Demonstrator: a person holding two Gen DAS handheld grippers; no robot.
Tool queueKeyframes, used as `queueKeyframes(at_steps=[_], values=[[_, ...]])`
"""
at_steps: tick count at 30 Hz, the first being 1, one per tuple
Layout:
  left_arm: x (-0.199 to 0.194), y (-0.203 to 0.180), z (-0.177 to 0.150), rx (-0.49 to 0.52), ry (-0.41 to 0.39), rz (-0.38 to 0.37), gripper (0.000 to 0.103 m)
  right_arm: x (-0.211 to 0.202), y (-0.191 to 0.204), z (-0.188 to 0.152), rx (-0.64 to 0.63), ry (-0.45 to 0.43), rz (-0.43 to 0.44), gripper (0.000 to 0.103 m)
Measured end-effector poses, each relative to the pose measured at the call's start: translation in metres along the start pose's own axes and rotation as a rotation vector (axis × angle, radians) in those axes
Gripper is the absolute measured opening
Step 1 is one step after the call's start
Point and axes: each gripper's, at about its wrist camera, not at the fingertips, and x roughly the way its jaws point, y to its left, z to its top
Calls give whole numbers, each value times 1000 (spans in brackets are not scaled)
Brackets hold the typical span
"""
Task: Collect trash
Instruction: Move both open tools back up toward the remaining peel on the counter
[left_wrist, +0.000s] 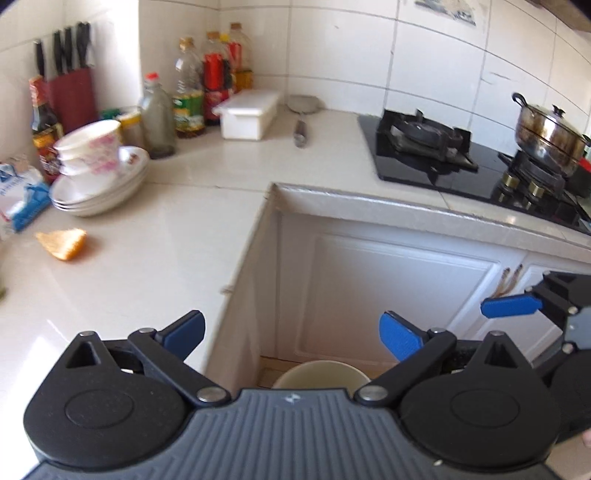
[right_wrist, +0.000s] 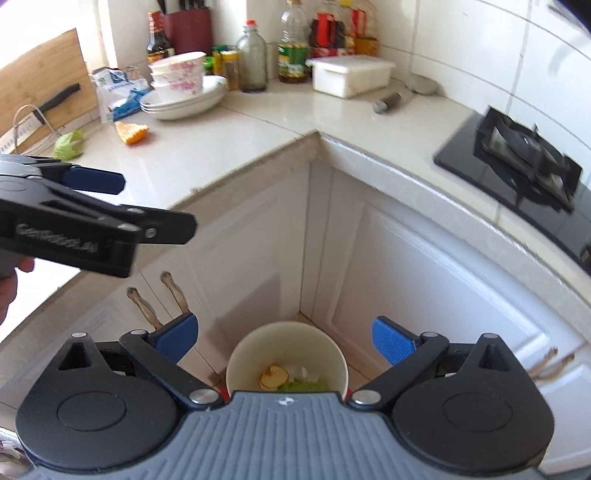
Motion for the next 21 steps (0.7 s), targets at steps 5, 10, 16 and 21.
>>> queueKeyframes(at_steps=[5, 10, 16, 21], values=[[-28, 38, 3, -27, -51, 96, 101, 13, 27, 39, -72, -51, 60, 103], [-40, 80, 0, -76, -71, 197, 101, 34, 62, 78, -139, -85, 129, 103], [-42, 130, -9, -167, -60, 283, 101, 73, 106, 121, -227, -89, 202, 103], [-43, 163, -15, -226, -56, 350, 101, 110, 137, 154, -292, -82, 256, 103]])
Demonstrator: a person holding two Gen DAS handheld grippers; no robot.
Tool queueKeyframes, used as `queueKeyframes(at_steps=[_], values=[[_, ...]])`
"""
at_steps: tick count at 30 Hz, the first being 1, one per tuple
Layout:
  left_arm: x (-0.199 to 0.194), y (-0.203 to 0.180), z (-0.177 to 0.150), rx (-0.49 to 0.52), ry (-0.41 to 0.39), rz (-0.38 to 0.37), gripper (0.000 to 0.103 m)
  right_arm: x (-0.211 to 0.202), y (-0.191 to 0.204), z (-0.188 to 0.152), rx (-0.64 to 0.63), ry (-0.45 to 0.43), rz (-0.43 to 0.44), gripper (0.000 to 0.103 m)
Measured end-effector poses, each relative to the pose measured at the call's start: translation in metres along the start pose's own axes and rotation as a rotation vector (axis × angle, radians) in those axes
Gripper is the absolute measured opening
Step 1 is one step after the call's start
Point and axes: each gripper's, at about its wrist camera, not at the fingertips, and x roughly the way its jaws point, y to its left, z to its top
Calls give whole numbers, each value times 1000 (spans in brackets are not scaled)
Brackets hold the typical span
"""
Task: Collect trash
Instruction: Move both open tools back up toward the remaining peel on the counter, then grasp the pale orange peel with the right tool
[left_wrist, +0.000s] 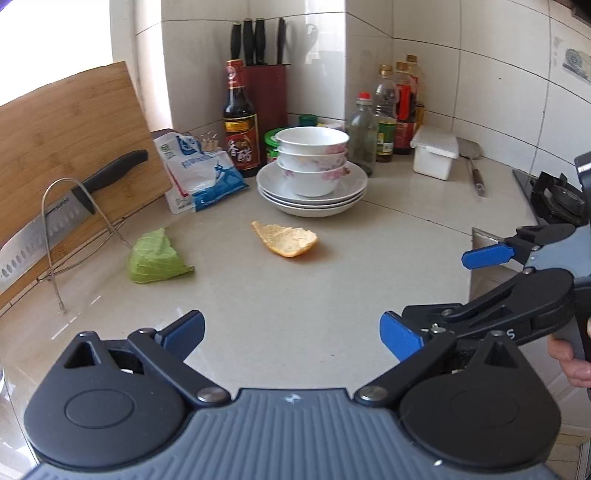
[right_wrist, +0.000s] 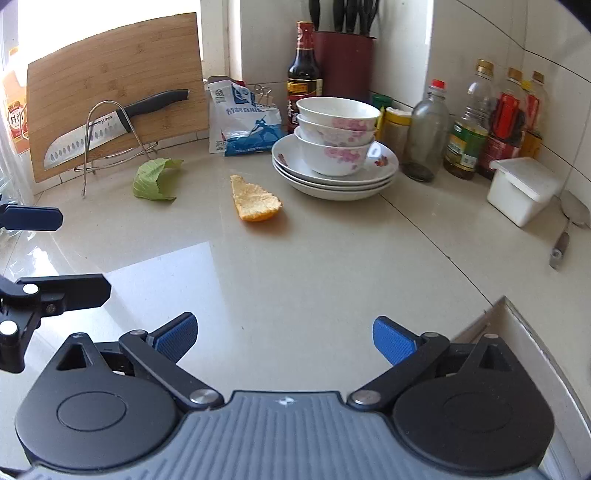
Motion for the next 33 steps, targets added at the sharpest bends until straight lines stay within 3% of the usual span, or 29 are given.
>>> queueKeyframes(at_steps=[7, 16, 25, 33], values=[[17, 30, 4, -45, 19, 58, 101, 51, 12, 39, -63, 10, 49, 103], [41, 53, 6, -79, 45, 75, 101, 112, 19, 71, -93, 68, 79, 102], [60, 71, 6, -104, 69, 84, 101, 157, 25, 86, -121, 109, 84, 91], [69, 86, 6, -129, 75, 106, 101, 173, 29, 102, -133, 89, 98, 83]])
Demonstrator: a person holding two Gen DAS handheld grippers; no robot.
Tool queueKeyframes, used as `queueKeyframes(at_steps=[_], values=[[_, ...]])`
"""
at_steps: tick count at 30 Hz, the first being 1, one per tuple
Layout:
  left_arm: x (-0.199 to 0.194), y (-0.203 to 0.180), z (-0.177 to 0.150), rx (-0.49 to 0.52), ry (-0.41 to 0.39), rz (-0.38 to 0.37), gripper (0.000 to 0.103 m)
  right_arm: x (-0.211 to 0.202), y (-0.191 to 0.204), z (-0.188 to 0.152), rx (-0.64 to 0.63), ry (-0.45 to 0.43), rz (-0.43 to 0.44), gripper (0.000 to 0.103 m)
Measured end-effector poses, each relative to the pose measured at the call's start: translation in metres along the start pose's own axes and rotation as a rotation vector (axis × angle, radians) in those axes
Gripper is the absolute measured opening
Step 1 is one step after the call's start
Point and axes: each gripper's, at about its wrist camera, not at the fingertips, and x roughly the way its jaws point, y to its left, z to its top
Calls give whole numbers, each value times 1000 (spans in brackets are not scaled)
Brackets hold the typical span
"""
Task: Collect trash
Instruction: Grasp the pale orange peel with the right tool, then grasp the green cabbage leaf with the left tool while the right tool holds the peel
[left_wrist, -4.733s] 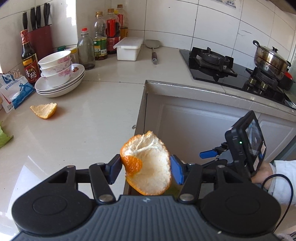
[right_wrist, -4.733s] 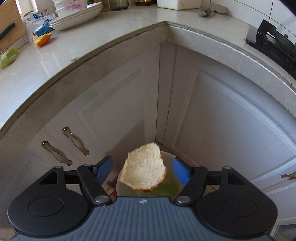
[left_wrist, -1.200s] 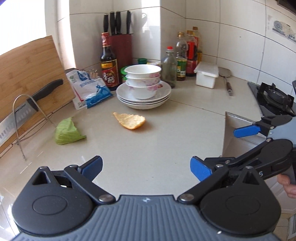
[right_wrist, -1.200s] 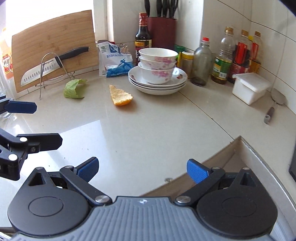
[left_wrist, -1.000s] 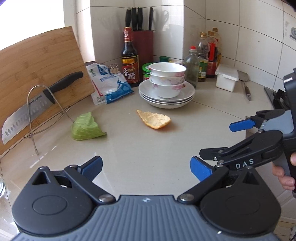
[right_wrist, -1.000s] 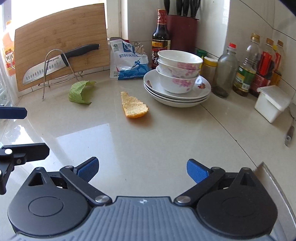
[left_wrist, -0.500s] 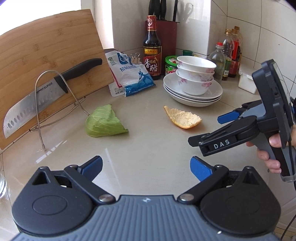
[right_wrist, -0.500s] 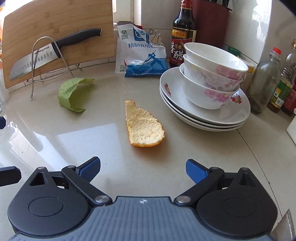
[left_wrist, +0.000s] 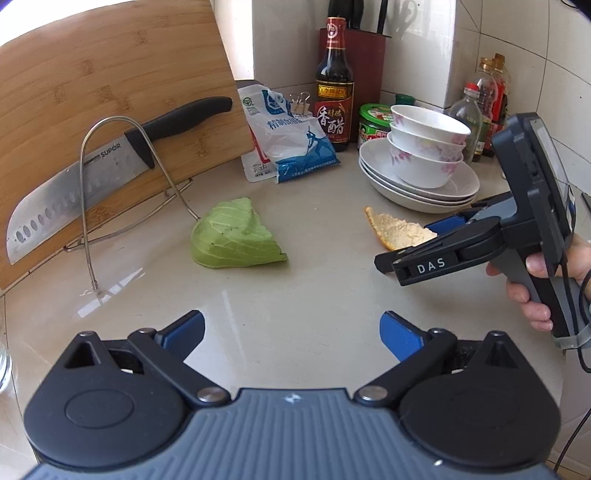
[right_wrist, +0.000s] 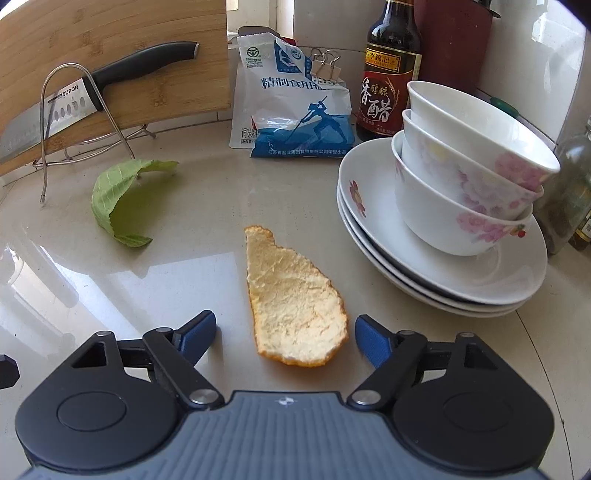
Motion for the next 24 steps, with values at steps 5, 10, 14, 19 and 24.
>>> queueKeyframes(at_steps=[5, 10, 14, 19, 24], values=[[8, 8, 1, -14, 2, 14, 101, 6, -1, 8, -7, -17, 2, 73], [19, 14, 3, -12, 1, 32, 101, 6, -2, 8, -2, -21, -5, 61], [30, 20, 7, -5, -4, 50, 101, 1, -2, 6, 5, -31, -9, 55], [52, 35, 17, -25, -29, 79, 101, -5, -4, 4, 22, -32, -8, 52], [78, 47, 29, -37, -58, 80, 101, -11, -7, 0, 47, -32, 2, 51]])
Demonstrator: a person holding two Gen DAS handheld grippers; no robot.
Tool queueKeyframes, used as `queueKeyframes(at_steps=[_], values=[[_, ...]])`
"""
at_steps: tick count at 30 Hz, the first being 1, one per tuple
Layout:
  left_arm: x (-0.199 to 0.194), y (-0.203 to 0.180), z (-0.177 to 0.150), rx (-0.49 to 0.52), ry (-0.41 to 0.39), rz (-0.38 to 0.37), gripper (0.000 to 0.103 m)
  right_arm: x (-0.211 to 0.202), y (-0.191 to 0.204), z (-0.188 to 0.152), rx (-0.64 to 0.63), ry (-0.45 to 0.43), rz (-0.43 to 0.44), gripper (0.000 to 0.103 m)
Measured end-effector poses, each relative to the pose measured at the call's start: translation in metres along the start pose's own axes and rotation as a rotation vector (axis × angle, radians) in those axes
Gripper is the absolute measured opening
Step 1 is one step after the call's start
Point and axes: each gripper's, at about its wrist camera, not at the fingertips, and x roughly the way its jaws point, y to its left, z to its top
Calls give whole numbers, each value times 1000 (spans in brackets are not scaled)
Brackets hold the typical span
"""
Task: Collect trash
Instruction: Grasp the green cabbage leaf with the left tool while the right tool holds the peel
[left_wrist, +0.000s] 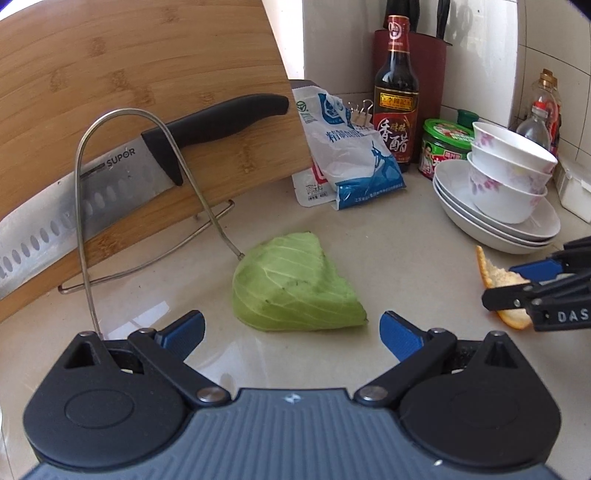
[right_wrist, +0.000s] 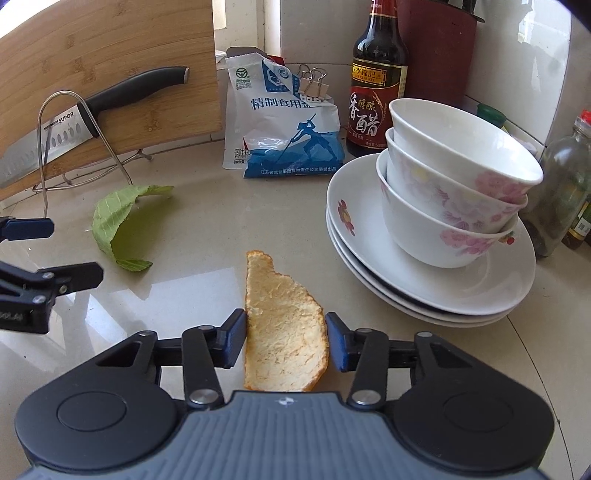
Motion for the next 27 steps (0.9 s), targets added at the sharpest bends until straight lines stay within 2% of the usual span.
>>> queueKeyframes(at_steps=[2, 6, 9, 14, 15, 17, 19, 20, 21, 23, 27], values=[[8, -2, 4, 14, -8, -21, 101, -3, 0, -1, -2, -1, -1, 51], [23, -9, 9, 62, -17, 20, 101, -8, 0, -2, 0, -3, -3, 51], [30, -9, 11, 71, -20, 10, 100, -11, -2, -4, 6, -3, -7, 51], [34, -5, 13, 62, -15, -4, 85, -14, -5, -7, 17, -4, -7, 51], [34, -4, 13, 56, -14, -4, 78, -14, -5, -7, 18, -4, -7, 51], [33, -3, 14, 39, -10, -3, 71, -15, -4, -8, 19, -3, -6, 51], [30, -2, 14, 38, -9, -4, 71, -17, -3, -8, 19, -4, -1, 51], [26, -2, 15, 39, -10, -4, 75, -17, -3, -9, 18, -5, -1, 51], [22, -1, 15, 39, -9, -8, 85, -18, -2, -8, 17, -6, -1, 51], [10, 0, 16, 39, -27, -22, 98, -20, -3, -9, 19, -8, 1, 51], [-13, 5, 14, 71, -52, -50, 100, -21, -3, -11, 29, -8, 2, 51]])
